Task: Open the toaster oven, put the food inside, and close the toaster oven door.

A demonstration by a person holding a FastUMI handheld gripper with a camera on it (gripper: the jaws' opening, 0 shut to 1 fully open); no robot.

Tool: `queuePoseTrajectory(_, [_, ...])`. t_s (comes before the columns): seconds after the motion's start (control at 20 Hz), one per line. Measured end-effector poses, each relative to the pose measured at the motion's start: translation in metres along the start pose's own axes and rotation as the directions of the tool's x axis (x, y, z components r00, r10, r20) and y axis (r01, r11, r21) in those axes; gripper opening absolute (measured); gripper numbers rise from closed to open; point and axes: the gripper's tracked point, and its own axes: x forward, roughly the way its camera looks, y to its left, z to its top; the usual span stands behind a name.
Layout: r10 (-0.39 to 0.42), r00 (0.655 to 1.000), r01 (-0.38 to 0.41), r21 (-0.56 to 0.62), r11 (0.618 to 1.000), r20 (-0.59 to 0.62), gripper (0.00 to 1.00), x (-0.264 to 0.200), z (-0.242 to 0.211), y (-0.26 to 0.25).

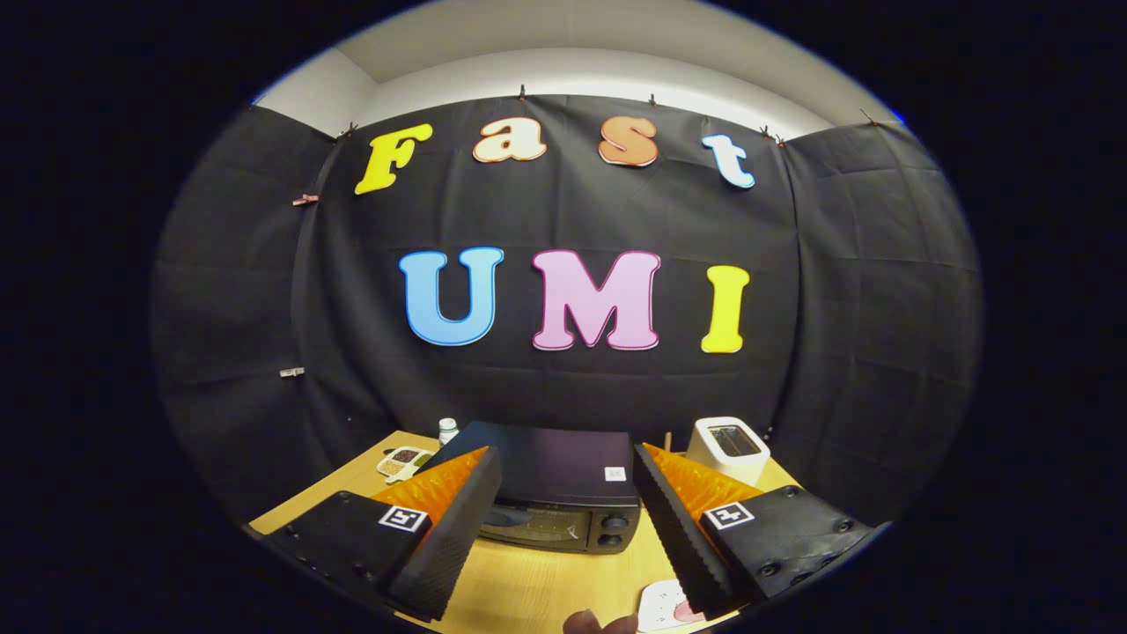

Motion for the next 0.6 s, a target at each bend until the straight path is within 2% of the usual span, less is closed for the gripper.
queuePoseTrajectory(0.35, [0.019,0.99,-0.02,-0.003,1.0,-0.137,0.98,0.051,-0.058,0.039])
queuePoseTrajectory(0.6, [0.017,0.969,-0.018,-0.005,1.0,-0.245,0.98,0.083,-0.108,0.059])
